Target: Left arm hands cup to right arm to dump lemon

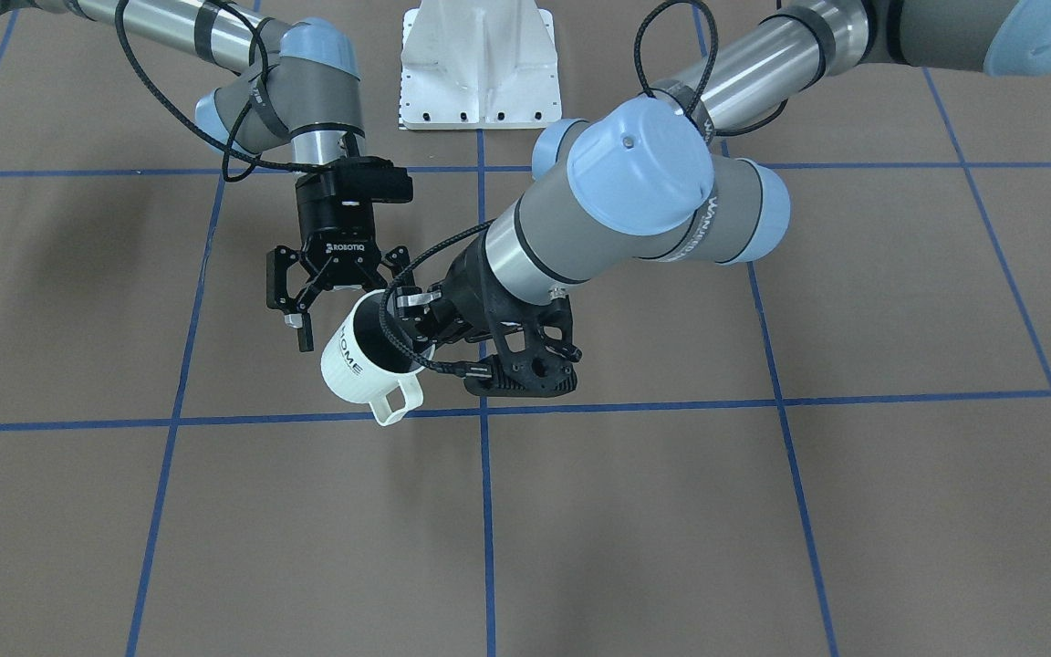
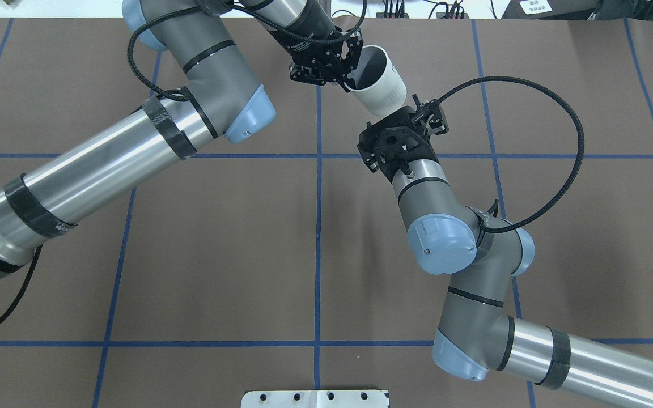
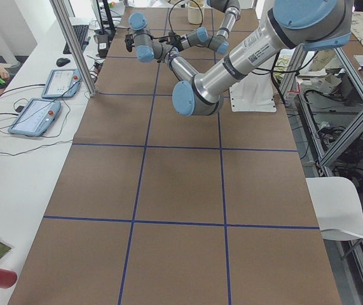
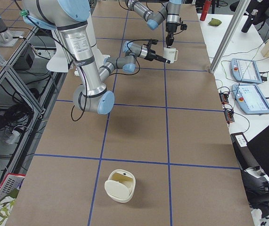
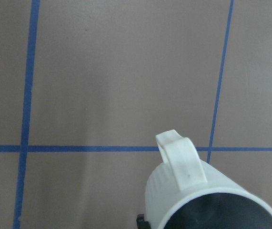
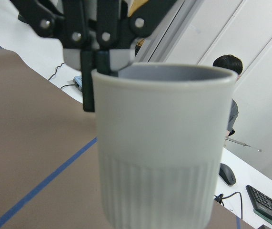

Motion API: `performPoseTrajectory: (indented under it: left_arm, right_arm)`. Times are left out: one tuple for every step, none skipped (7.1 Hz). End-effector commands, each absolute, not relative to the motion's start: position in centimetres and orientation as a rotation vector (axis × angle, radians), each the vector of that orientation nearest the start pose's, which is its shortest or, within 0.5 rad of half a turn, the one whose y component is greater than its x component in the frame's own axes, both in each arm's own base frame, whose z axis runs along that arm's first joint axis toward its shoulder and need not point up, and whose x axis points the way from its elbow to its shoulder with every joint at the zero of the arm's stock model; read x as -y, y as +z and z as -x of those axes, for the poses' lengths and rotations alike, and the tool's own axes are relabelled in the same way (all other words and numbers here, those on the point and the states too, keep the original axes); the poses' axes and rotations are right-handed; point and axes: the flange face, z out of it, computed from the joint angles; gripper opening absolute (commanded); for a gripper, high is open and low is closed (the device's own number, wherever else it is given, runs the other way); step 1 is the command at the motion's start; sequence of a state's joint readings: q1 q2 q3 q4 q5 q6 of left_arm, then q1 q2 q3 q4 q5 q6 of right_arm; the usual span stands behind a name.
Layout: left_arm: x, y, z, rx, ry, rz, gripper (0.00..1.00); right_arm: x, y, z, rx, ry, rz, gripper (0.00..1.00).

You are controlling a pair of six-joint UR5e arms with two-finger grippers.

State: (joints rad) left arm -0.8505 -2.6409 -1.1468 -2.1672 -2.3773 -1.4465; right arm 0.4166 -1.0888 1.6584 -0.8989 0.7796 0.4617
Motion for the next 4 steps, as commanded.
performPoseTrajectory:
  left_arm:
    - [67.4,7.2,-42.1,-1.324,-0.202,0.030,0.00]
    - [69.6,8.4,-39.6,-1.304,-0.251,0.012,0.00]
    - [72.1,11.5,-36.2,-1.261,-0.326,0.022,0.00]
    - [73.3,13.7,-34.3,-1.237,-0.348,0.005,0.00]
  right_arm:
    - [44.0,25.5,48.8,0.373,-0.096,-1.290,1.00]
    - [44.1,25.4,48.7,0.378,-0.095,-1.289,1.00]
    - [44.4,25.0,48.4,0.397,-0.100,-1.283,1.00]
    - [46.9,25.5,46.6,0.419,-0.124,-1.237,1.00]
